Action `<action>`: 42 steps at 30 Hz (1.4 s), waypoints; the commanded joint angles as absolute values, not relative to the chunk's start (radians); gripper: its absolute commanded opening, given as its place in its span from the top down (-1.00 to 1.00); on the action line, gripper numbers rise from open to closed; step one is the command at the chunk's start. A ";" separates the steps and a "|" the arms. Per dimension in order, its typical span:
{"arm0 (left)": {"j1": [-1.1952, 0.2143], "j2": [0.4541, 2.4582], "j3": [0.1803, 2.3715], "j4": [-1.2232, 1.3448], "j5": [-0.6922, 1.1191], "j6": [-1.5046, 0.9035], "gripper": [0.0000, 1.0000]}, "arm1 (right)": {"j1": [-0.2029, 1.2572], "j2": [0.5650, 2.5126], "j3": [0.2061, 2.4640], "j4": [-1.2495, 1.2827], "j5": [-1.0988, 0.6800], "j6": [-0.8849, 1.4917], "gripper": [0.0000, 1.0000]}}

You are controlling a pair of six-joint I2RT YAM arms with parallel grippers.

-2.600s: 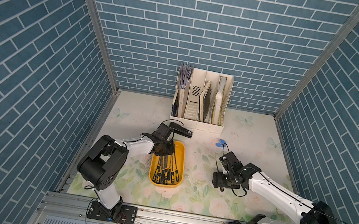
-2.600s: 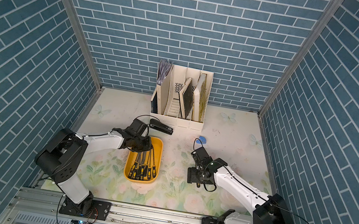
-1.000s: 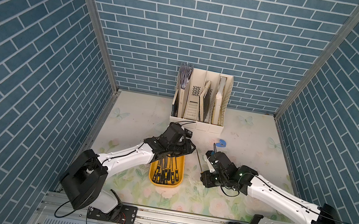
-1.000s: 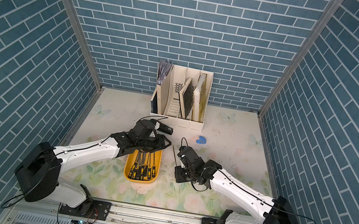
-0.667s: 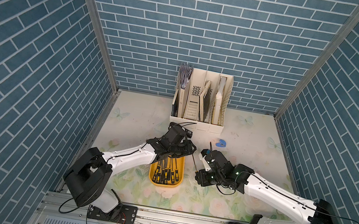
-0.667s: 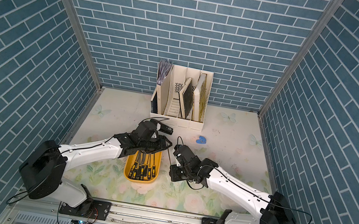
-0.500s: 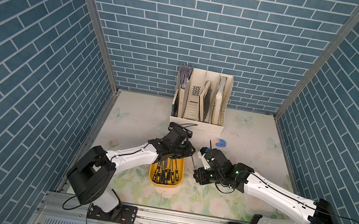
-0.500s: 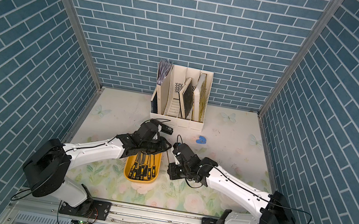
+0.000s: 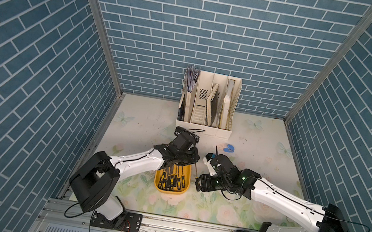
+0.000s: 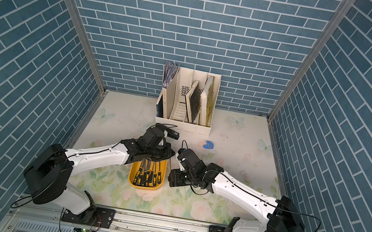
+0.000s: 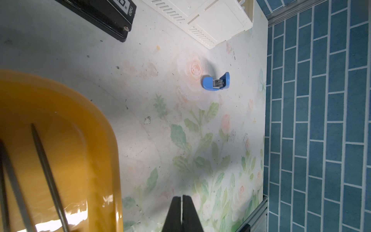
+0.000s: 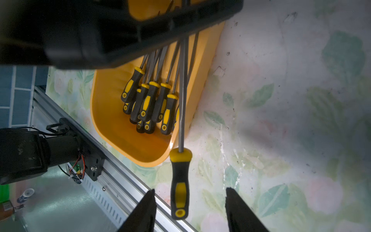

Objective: Put the file tool into the storage box
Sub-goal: Place the file tool in the storage box.

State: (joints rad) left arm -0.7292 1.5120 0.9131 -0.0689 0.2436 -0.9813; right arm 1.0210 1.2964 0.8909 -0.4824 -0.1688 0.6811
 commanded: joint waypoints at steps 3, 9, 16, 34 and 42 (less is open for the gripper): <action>-0.636 1.439 0.922 -0.156 0.265 -0.901 1.00 | 1.017 1.256 0.932 -0.554 -0.124 0.674 -0.61; -0.520 1.438 0.956 -0.245 0.291 -0.787 1.00 | 0.997 1.223 0.922 -0.560 -0.130 0.658 -0.68; -0.503 1.527 0.943 -0.218 0.269 -0.740 1.00 | 0.980 1.225 0.907 -0.551 -0.144 0.648 -0.71; -0.538 1.642 0.875 -0.158 0.234 -0.717 1.00 | 0.973 1.248 0.895 -0.543 -0.155 0.629 -0.72; -0.550 1.668 0.856 -0.136 0.228 -0.726 0.98 | 0.972 1.258 0.888 -0.535 -0.159 0.625 -0.72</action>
